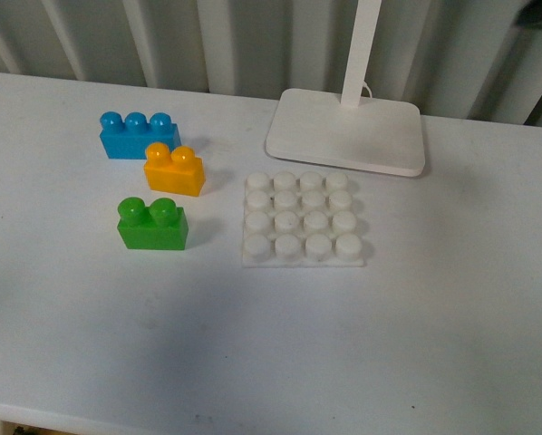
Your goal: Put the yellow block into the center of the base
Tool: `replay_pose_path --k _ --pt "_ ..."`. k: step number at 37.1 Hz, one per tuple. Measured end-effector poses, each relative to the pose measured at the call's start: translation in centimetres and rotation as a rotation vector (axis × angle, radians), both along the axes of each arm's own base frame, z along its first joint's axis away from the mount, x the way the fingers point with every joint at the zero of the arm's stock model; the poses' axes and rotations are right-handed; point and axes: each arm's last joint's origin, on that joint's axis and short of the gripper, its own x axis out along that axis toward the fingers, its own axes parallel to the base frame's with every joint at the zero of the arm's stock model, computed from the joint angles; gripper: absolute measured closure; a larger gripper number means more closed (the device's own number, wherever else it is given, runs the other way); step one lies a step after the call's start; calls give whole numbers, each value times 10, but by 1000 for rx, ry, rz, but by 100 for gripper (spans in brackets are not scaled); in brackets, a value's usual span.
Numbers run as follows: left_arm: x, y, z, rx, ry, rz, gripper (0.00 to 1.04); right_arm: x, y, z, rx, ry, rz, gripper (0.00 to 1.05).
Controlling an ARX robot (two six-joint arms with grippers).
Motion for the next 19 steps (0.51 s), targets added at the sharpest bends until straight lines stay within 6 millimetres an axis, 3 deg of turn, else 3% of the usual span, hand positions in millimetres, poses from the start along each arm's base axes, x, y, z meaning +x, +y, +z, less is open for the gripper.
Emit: replay_pose_path --k 3,5,8,11,19 --pt "0 0 0 0 0 0 6 -22 -17 10 -117 -227 -91 20" --pt "0 0 0 0 0 1 6 -59 -29 22 -234 -445 -143 34" --pt "0 0 0 0 0 0 6 -96 -31 23 -294 -539 -144 52" --pt "0 0 0 0 0 0 6 -110 -31 15 -317 -558 -137 70" --pt "0 0 0 0 0 0 6 -127 -31 -5 -332 -531 -127 102"
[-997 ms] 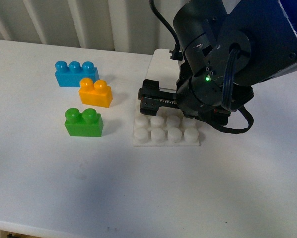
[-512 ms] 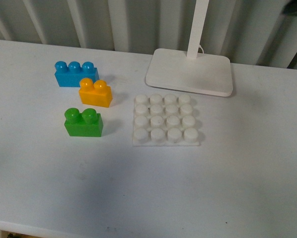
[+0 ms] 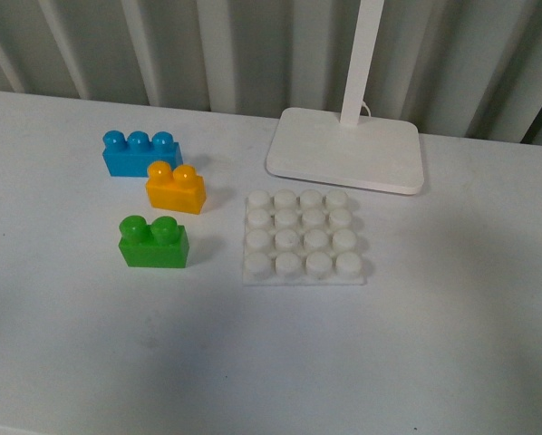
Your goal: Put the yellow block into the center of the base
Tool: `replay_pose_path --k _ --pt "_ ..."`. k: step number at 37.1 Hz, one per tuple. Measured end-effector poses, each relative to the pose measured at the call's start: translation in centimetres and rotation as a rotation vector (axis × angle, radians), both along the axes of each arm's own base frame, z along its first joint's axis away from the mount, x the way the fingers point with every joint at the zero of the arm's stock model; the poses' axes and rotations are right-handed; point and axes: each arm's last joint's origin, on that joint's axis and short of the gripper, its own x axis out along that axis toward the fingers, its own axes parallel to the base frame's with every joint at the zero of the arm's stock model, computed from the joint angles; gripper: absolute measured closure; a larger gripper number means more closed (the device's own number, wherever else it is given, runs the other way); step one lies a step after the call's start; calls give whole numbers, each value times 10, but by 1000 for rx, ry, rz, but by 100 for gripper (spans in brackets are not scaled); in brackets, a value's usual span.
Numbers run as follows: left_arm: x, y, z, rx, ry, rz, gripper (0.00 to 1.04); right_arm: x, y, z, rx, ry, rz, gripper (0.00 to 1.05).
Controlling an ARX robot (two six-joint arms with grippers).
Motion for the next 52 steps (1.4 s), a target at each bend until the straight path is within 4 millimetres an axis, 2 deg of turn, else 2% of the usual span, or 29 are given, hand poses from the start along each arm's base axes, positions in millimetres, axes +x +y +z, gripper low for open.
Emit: replay_pose_path --k 1,27,52 --pt "0 0 0 0 0 0 6 -2 0 -1 -4 -3 0 104" --pt "0 0 0 0 0 0 6 -43 0 -30 -4 -13 0 104" --pt "0 0 0 0 0 0 6 -60 0 -29 -3 -21 0 104"
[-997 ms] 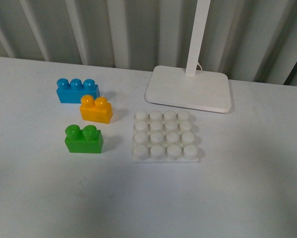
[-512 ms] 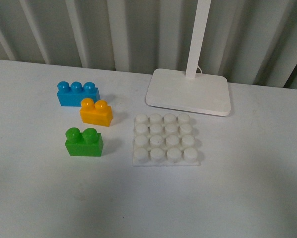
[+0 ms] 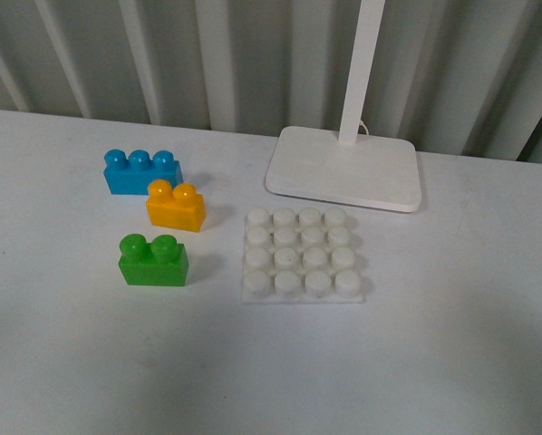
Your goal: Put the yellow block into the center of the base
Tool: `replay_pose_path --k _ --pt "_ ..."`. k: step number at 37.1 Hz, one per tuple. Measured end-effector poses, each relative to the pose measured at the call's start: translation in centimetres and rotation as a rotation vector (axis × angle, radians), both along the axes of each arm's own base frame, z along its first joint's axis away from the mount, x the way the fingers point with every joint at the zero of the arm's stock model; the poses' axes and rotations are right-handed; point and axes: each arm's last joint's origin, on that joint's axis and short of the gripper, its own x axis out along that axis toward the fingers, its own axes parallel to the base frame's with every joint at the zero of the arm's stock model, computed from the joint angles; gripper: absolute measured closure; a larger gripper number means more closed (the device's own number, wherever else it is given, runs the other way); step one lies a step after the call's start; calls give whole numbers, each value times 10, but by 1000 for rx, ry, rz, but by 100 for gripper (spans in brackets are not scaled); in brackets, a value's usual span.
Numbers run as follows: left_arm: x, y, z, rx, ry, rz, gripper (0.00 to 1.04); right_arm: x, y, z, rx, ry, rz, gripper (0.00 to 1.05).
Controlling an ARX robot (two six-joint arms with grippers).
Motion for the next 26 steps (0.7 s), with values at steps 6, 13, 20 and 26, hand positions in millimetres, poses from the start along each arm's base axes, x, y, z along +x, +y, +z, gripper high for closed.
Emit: replay_pose_path --k 6,13,20,26 --pt "0 0 0 0 0 0 6 -11 0 -3 0 4 2 104" --pt "0 0 0 0 0 0 6 -11 0 -3 0 6 2 104" --pt "0 0 0 0 0 0 6 -11 0 -3 -2 6 2 76" --pt "10 -8 1 -136 213 -57 6 -11 0 -3 -2 6 2 42"
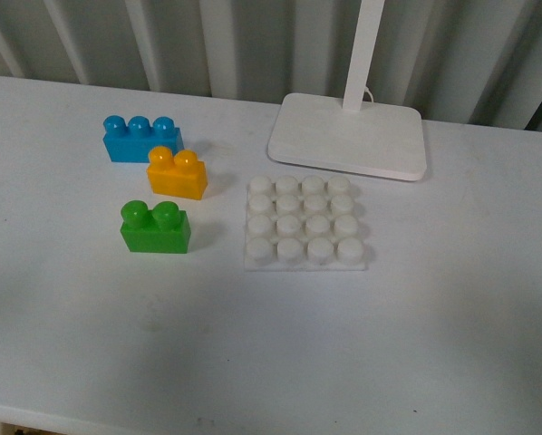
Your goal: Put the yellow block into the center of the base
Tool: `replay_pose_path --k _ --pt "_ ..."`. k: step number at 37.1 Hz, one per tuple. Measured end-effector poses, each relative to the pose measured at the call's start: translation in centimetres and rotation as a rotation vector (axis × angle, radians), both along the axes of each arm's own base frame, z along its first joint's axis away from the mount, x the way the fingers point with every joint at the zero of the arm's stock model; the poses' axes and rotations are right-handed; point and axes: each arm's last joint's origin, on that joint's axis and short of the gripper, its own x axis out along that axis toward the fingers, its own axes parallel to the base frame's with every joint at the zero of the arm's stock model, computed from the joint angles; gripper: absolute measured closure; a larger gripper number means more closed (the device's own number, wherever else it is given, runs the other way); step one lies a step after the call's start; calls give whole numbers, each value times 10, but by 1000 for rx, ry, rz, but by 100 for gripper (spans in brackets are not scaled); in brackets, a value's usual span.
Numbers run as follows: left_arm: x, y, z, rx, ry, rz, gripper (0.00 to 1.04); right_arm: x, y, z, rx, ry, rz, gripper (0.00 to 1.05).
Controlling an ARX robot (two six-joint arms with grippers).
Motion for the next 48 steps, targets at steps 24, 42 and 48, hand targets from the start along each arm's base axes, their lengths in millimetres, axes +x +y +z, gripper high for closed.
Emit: replay_pose_path --k 24,42,48 --pt "176 -90 -28 37 241 -176 6 0 0 0 1 -1 0 9" --pt "236 -106 -64 194 375 -147 6 0 0 0 1 -1 0 9" --pt "251 -111 -70 214 401 -139 6 0 0 0 0 -1 0 9"
